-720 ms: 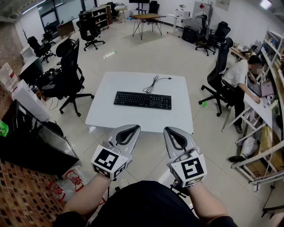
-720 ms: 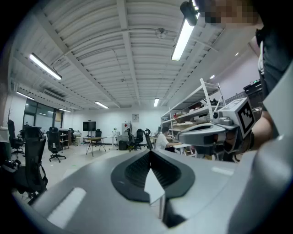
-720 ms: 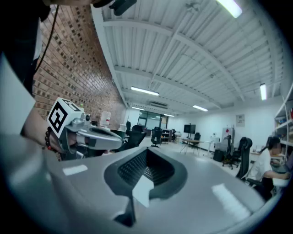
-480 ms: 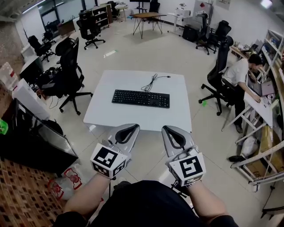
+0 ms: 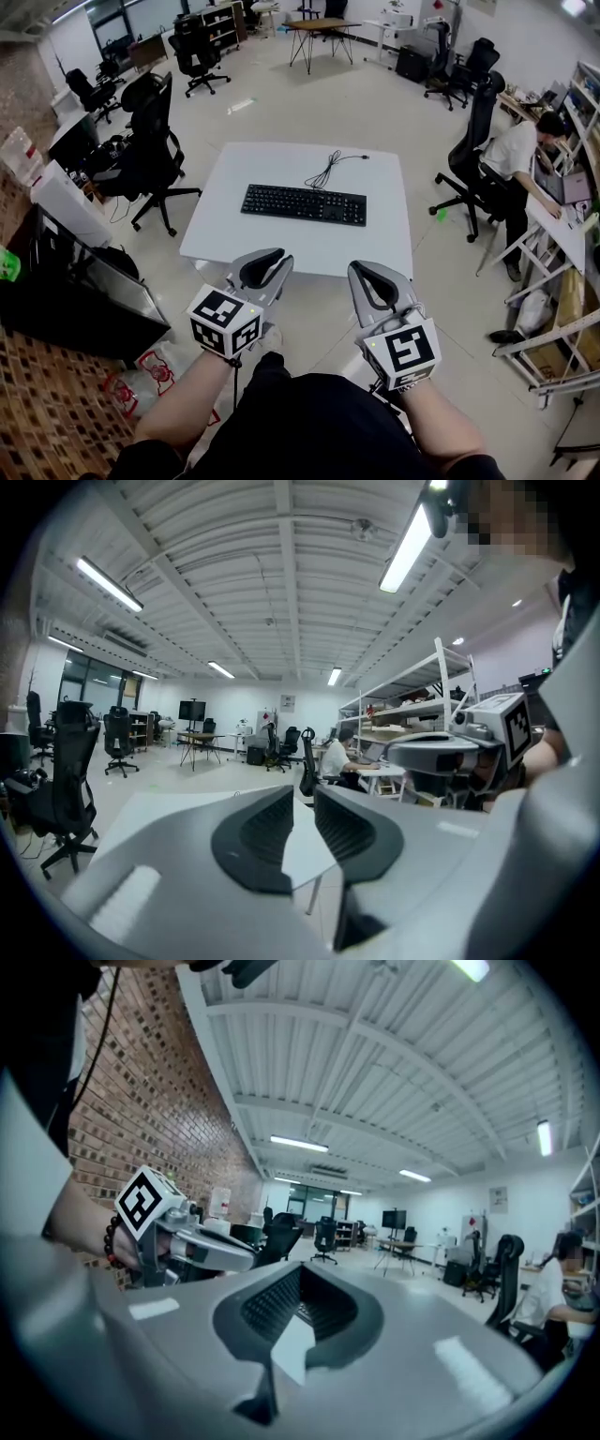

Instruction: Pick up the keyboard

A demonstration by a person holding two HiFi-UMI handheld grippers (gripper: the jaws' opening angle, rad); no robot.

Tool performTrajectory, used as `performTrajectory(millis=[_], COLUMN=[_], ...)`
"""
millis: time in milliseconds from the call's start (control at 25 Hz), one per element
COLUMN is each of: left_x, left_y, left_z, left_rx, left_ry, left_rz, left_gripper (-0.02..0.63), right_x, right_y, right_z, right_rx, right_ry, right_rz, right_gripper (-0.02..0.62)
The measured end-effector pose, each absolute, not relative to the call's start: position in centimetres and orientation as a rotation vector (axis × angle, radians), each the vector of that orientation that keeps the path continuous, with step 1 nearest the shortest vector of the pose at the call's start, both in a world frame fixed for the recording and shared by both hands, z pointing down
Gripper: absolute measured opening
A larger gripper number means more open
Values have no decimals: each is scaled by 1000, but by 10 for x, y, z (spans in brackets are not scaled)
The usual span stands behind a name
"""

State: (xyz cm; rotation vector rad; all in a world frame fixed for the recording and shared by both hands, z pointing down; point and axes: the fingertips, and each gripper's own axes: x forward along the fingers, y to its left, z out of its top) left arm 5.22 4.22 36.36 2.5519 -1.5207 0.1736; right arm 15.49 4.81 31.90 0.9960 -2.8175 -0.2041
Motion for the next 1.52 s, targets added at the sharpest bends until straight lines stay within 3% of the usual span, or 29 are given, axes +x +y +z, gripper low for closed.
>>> performTrajectory(millis=[600,1000,1520], left_x=[-92,-196,-216], left_y=[-115,-223,-266], left_z=[447,561,669], left_rx=[2234,1961,1720], left_ry=[-1520,-1396,-1152], left_rz=[204,318,317], left_gripper=[141,155,155], right_x=[87,40,24], right_y=[-80,-164,-210], right_z=[359,401,433], right_rx=[1070,1151,1219], right_ry=[-2706,-2589,-2478], right_rz=[-40,139,252], right_gripper=[2,2,2])
